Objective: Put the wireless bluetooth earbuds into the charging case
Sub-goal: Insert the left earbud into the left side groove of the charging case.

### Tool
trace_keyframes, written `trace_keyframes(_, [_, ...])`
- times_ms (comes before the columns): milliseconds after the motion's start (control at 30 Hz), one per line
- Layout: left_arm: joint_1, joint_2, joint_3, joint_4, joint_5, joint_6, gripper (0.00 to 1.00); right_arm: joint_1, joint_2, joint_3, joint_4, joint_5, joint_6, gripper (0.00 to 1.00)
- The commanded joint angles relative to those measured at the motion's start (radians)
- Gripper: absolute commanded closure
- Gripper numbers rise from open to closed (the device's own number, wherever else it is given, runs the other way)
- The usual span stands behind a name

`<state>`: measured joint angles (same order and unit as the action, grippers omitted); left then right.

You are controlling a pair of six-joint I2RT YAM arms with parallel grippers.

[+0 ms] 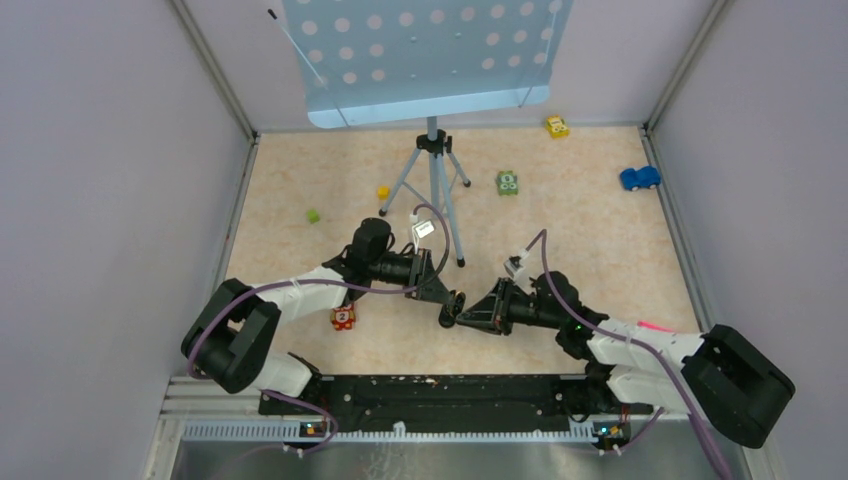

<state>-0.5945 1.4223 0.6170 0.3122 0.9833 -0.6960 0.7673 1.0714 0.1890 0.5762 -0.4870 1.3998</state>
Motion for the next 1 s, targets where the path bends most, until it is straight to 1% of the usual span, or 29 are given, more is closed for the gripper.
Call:
trace_keyframes(0, [-0.004, -0.037, 0.002, 0.016, 0.039, 0.017, 1.0, -0.005, -0.026, 0.001, -0.005, 0.043, -0.013, 1.0])
trace_keyframes(300, [-0.004, -0.041, 0.009, 0.012, 0.043, 0.02, 1.0, -0.005, -0.04, 0.012, -0.036, 0.05, -0.021, 1.0])
trace_keyframes(633, [-0.004, -0.048, 0.022, -0.003, 0.053, 0.028, 1.0, -0.005, 0.015, 0.024, -0.002, 0.016, -0.029, 1.0])
trace_keyframes(967, [-0.004, -0.04, 0.022, 0.001, 0.052, 0.027, 1.0, -0.003, 0.031, 0.033, 0.017, -0.004, -0.033, 1.0])
